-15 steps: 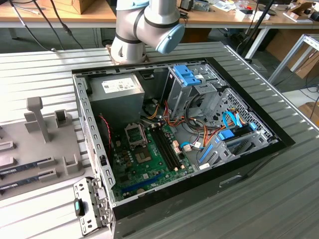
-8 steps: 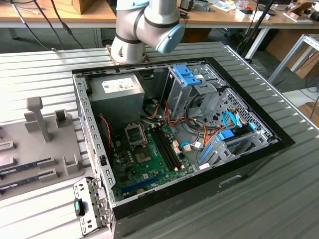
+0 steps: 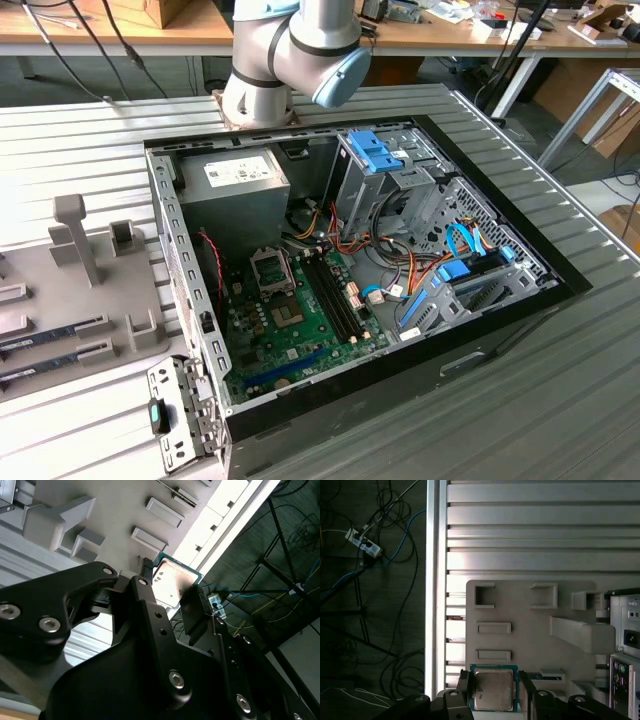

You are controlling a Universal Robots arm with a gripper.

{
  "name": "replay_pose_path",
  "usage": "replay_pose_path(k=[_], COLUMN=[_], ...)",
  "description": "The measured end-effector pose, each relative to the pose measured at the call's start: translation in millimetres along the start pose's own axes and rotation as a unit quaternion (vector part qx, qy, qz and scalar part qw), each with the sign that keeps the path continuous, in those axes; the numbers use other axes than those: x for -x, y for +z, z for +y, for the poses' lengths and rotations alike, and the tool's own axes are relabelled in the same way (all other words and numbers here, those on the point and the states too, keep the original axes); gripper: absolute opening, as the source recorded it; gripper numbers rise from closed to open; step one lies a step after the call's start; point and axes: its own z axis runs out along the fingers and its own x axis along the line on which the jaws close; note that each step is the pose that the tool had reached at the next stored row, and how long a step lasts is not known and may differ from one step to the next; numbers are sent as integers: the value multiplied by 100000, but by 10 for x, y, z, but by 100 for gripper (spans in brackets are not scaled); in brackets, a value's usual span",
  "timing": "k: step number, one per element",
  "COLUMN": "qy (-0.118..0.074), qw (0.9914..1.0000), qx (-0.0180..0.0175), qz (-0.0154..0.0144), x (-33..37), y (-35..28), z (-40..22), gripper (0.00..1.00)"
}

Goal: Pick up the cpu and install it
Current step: 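Pick up the cpu and move it towards the insertion slot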

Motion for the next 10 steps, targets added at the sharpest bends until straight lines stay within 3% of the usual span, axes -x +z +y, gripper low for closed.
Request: replay_pose_path(k=[10], qy=[1], qw=[100000], qx=[-2], qz=[-2], x=[-2], y=[-53], z=[0], gripper=[47])
